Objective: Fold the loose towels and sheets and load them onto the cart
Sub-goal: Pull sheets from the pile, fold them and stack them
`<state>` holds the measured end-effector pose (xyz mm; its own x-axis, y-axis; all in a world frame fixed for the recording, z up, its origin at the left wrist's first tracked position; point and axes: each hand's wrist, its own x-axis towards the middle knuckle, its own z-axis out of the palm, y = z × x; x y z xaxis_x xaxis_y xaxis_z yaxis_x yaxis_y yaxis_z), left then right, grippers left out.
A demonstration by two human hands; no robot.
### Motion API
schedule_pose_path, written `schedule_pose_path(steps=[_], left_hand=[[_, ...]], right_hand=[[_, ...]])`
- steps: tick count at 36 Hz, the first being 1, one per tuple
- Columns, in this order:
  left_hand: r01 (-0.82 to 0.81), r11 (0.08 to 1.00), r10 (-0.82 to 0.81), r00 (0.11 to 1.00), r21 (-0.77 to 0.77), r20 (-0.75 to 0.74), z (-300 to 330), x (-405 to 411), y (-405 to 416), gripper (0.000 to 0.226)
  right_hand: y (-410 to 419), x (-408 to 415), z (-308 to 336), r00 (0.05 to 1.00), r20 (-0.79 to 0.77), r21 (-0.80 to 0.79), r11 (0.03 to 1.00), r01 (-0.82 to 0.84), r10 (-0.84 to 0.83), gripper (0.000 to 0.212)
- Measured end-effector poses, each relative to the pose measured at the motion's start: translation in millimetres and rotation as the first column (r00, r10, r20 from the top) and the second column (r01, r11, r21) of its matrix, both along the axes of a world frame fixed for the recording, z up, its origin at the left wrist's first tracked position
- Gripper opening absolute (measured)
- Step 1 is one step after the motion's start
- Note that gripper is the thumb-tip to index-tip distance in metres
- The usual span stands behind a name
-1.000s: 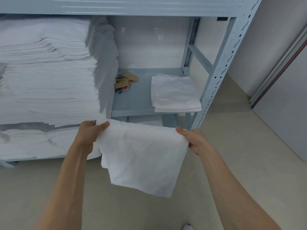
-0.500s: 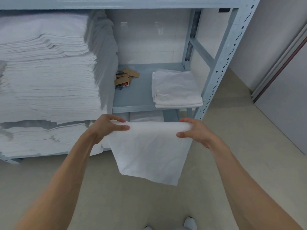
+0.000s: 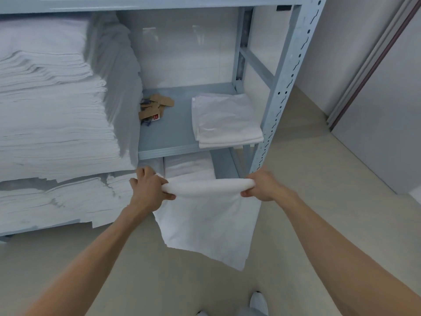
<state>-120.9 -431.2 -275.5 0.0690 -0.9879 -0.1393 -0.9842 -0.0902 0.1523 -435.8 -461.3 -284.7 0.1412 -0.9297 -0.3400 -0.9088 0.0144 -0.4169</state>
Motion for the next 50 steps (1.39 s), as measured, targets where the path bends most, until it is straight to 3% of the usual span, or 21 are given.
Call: schedule_pose_path(steps=[4, 9, 18, 25, 30, 33, 35, 38, 41, 43, 46, 50], left_hand=[[0.078, 0.997, -0.079, 0.996, -0.016, -0.029, 4, 2, -16, 0.039], [0.067, 0.997, -0.061, 0.982, 0.032, -0.178, 15, 7, -28, 0.027], [0.192, 0.973, -0.168, 0.97, 0.131, -0.176, 35, -1, -63, 0.027], [0.269, 0.954, -0.243, 0.952, 0.133, -0.186, 64, -12, -112, 0.022], [0.227, 0.971, -0.213, 0.965, 0.078, -0.155, 92, -20, -170, 0.033], [0.146, 0.987, -0.153, 0.978, -0.062, -0.14, 126, -27, -216, 0.038], [0.065, 0.974, -0.1, 0.983, -0.217, -0.153, 156, -36, -246, 0.029], [-0.035, 0.89, -0.062, 0.979, -0.455, -0.196, 195, -48, -285, 0.021], [-0.01, 0.676, -0.161, 0.974, -0.737, -0.161, 214, -55, -316, 0.02], [0.018, 0.558, -0.207, 0.971, -0.83, -0.118, 209, -59, -334, 0.022], [0.071, 0.568, -0.275, 0.955, -0.82, -0.108, 175, -63, -355, 0.032], [0.191, 0.66, -0.392, 0.913, -0.726, -0.116, 84, -70, -377, 0.04]], right_hand=[[-5, -10, 8, 0.999, 0.049, 0.041, 0.999, 0.021, -0.023, 0.024], [-10, -20, 22, 1.0, 0.021, 0.041, 0.999, 0.019, -0.02, 0.03], [-30, -44, 34, 0.977, 0.206, 0.047, 0.998, 0.044, -0.052, 0.016], [-69, -61, 60, 0.979, 0.203, 0.076, 0.997, 0.003, -0.019, 0.012], [-131, -67, 97, 0.976, 0.218, -0.022, 1.0, 0.009, -0.004, 0.016], [-182, -67, 128, 0.967, 0.254, -0.164, 0.985, 0.058, -0.015, 0.013], [-218, -65, 152, 0.947, 0.316, -0.278, 0.95, 0.144, -0.051, 0.017], [-269, -60, 190, 0.935, 0.353, -0.543, 0.81, 0.224, -0.022, 0.014], [-306, -56, 211, 0.945, 0.327, -0.745, 0.616, 0.254, 0.006, 0.029], [-321, -57, 209, 0.951, 0.308, -0.841, 0.475, 0.259, 0.026, 0.037], [-335, -64, 177, 0.933, 0.35, -0.887, 0.352, 0.3, 0.087, 0.048], [-347, -82, 90, 0.955, 0.292, -0.881, 0.404, 0.247, 0.052, 0.062]])
